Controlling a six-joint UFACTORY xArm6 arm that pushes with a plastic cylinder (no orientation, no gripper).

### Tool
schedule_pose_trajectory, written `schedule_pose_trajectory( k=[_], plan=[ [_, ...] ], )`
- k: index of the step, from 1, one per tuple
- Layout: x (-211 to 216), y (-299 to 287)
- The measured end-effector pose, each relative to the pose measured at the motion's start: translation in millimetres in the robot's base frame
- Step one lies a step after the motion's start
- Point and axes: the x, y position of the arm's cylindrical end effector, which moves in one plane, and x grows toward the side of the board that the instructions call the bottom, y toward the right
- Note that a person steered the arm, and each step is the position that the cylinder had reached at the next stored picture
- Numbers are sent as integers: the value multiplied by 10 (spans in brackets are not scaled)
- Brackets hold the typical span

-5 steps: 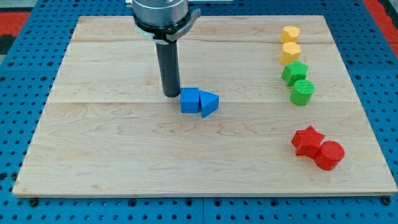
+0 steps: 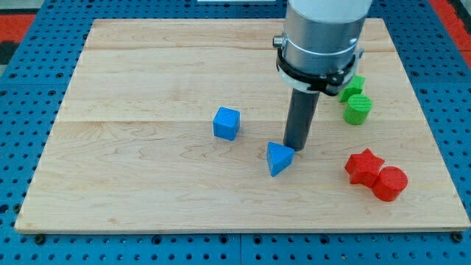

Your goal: Move the blue blocks into the left side of the red star

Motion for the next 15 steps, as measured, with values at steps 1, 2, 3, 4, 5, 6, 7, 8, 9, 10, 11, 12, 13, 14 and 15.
schedule_pose_trajectory(
  k=[1, 2, 3, 4, 5, 6, 7, 8, 9, 10, 11, 12, 13, 14, 15],
  plan=[
    [-555, -267],
    [-1081, -840],
    [-1036, -1536],
    [-598, -1753],
    [-605, -1635],
    [-588, -1320],
    [-404, -987],
    [-143, -599],
    [26, -188],
    [92, 48],
    [92, 41],
    [92, -98],
    [-106, -249],
    [-385, -660],
    [-303, -998]
  ],
)
